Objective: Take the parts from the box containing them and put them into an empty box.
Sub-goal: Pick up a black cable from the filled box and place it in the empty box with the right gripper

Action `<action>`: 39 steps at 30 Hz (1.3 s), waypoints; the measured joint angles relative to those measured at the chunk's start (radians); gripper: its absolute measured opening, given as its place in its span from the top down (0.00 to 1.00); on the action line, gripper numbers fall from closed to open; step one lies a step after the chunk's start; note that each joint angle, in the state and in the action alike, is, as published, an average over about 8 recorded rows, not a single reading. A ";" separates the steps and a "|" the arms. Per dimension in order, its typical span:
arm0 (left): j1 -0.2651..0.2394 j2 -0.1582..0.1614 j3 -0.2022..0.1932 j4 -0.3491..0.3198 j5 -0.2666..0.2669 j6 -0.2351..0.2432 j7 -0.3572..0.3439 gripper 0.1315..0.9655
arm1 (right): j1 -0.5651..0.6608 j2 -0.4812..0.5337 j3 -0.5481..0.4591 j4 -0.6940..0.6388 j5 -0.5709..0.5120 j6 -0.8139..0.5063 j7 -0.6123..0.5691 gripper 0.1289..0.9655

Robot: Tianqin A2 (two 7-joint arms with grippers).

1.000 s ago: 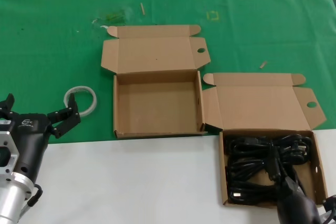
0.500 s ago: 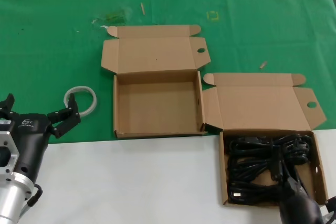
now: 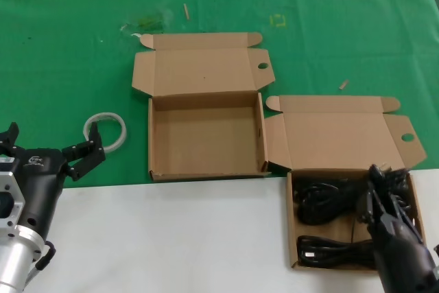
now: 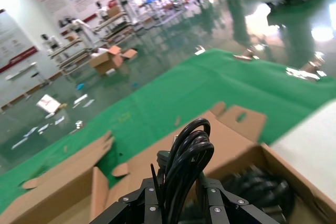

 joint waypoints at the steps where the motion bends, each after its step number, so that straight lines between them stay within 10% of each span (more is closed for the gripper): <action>1: 0.000 0.000 0.000 0.000 0.000 0.000 0.000 0.00 | -0.001 0.000 0.005 0.013 0.015 -0.010 -0.030 0.85; 20: 0.000 0.000 0.000 0.000 0.000 0.000 0.000 0.00 | 0.308 0.000 -0.110 -0.094 0.424 -0.096 -0.447 0.86; 39: 0.000 0.000 0.000 0.000 0.000 0.000 0.000 0.00 | 0.717 0.000 -0.125 -0.592 0.467 -0.373 -0.564 0.88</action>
